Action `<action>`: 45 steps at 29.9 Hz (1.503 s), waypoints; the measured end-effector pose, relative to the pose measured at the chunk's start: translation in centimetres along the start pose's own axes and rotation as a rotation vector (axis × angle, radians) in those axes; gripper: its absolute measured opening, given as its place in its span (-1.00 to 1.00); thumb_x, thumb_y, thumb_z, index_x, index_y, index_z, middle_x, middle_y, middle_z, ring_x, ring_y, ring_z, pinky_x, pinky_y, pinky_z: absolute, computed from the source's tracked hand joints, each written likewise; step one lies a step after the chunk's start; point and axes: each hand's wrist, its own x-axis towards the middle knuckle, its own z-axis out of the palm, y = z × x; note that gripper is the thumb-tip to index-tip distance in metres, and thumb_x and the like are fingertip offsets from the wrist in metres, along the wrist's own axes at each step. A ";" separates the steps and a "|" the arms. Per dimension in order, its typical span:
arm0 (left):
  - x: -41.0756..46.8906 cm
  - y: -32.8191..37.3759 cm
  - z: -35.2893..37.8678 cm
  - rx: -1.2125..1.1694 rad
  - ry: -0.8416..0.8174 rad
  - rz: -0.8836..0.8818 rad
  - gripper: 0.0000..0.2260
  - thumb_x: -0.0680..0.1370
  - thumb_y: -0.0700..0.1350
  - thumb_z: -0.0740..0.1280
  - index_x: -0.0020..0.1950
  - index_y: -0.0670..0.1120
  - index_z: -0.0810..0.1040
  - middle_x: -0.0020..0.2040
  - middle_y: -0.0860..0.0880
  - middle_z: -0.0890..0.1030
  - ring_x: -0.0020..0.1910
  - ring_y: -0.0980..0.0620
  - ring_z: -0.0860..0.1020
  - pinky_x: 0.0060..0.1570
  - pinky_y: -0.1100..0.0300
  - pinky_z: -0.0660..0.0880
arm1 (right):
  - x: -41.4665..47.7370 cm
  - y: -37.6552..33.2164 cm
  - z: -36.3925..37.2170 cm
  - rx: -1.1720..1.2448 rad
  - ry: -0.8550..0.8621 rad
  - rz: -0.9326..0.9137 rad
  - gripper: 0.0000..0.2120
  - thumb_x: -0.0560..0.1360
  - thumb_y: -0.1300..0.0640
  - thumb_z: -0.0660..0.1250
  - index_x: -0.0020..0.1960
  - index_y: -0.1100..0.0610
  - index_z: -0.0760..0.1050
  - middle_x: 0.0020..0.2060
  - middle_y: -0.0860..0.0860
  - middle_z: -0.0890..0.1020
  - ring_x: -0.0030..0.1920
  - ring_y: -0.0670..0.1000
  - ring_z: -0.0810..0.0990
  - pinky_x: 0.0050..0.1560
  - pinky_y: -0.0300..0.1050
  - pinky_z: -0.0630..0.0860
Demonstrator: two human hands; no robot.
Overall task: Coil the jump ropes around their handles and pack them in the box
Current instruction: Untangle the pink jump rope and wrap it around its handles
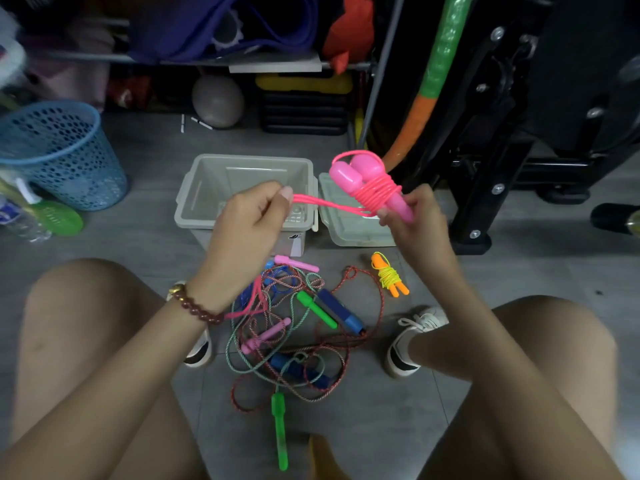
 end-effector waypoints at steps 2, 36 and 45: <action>-0.2 0.7 0.1 0.068 -0.003 0.093 -0.68 0.57 0.09 0.11 -0.34 -0.02 0.28 -0.46 -0.01 0.27 -0.44 -0.02 0.28 -0.40 -0.03 0.32 | -1.0 -0.9 0.6 -0.078 -0.067 -0.089 -0.72 0.48 0.15 0.38 -0.10 0.12 0.24 -0.32 -0.03 0.51 -0.32 0.01 0.46 -0.35 -0.11 0.30; 1.4 -2.4 0.7 -0.237 -0.400 -0.031 -0.87 0.50 -0.18 0.18 -0.22 0.00 0.43 -0.38 0.08 0.45 -0.40 0.25 0.41 -0.30 0.31 0.39 | -2.3 -2.4 -0.9 0.790 -0.666 0.015 -0.68 0.32 0.02 0.52 -0.19 0.03 0.36 -0.34 0.20 0.57 -0.43 0.00 0.43 -0.49 -0.30 0.23; -1.2 -4.2 3.9 0.055 -0.609 -0.243 -0.83 0.63 -0.17 0.09 -0.13 0.02 0.32 -0.31 0.01 0.42 -0.42 0.08 0.39 -0.36 0.17 0.34 | -1.4 -1.8 -0.7 0.844 -0.169 0.193 -0.79 0.53 0.21 0.31 0.06 0.18 0.28 -0.23 0.10 0.66 -0.41 -0.08 0.46 -0.53 -0.28 0.29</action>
